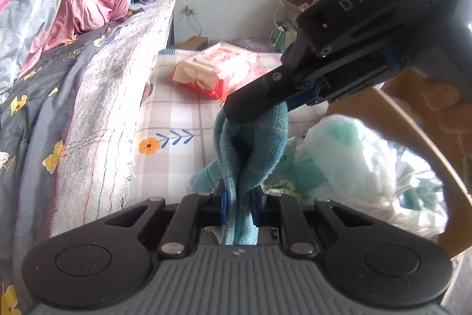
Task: Organize soft objects
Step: 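Lower the right gripper onto the teal towel and grasp it, then carry the teal towel into the cardboard box and open the right gripper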
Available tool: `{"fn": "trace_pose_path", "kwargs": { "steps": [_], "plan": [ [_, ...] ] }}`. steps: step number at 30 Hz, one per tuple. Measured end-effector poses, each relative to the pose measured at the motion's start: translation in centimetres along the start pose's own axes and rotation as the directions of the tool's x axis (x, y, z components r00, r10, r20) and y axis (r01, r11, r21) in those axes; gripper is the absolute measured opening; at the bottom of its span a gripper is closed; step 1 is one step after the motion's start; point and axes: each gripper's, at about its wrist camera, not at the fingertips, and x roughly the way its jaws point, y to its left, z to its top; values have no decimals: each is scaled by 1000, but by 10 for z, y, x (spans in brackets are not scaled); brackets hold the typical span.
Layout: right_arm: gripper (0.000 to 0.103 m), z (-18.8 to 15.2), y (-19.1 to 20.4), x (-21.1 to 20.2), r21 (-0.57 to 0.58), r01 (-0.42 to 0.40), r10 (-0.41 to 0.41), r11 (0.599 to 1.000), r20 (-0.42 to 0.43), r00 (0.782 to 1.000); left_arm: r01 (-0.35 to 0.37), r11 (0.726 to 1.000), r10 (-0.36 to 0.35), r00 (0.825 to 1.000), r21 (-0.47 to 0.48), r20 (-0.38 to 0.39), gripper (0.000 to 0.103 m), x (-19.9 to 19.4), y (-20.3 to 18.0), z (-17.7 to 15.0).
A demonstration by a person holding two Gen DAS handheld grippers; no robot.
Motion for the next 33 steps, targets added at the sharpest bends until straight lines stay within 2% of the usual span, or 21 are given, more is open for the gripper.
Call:
{"fn": "trace_pose_path", "kwargs": {
  "steps": [5, 9, 13, 17, 21, 23, 26, 29, 31, 33],
  "plan": [
    [12, -8, 16, -44, -32, -34, 36, 999, 72, 997, 22, 999, -24, 998, 34, 62, 15, -30, -22, 14],
    [12, -18, 23, -93, -44, -41, 48, 998, 152, 987, 87, 993, -97, 989, 85, 116, 15, -51, -56, 33],
    [12, -31, 21, -151, -47, -28, 39, 998, 249, 968, 171, 975, -192, 970, 143, 149, 15, -59, -95, 56],
    [12, -53, 9, -215, -29, 7, 4, 1000, 359, 933, 265, 945, -295, 944, 193, 146, 15, -57, -136, 75],
    [12, -82, -13, -273, 20, 59, -62, 998, 446, 893, 379, 897, -409, 907, 229, 101, 15, -42, -184, 87],
    [12, -99, -32, -299, 67, 91, -112, 994, 476, 872, 442, 866, -465, 884, 234, 50, 15, -24, -209, 91],
    [12, -126, -64, -327, 151, 148, -204, 977, 484, 851, 538, 816, -540, 840, 213, -52, 15, 10, -246, 93],
    [12, -150, -96, -345, 236, 215, -304, 948, 461, 834, 594, 778, -577, 804, 204, -144, 15, 44, -283, 85],
    [12, -164, -121, -351, 294, 255, -365, 921, 429, 826, 606, 769, -572, 794, 202, -206, 15, 68, -305, 77],
    [12, -173, -146, -350, 341, 282, -408, 897, 386, 828, 597, 775, -544, 798, 209, -259, 15, 95, -320, 71]
  ]
}}
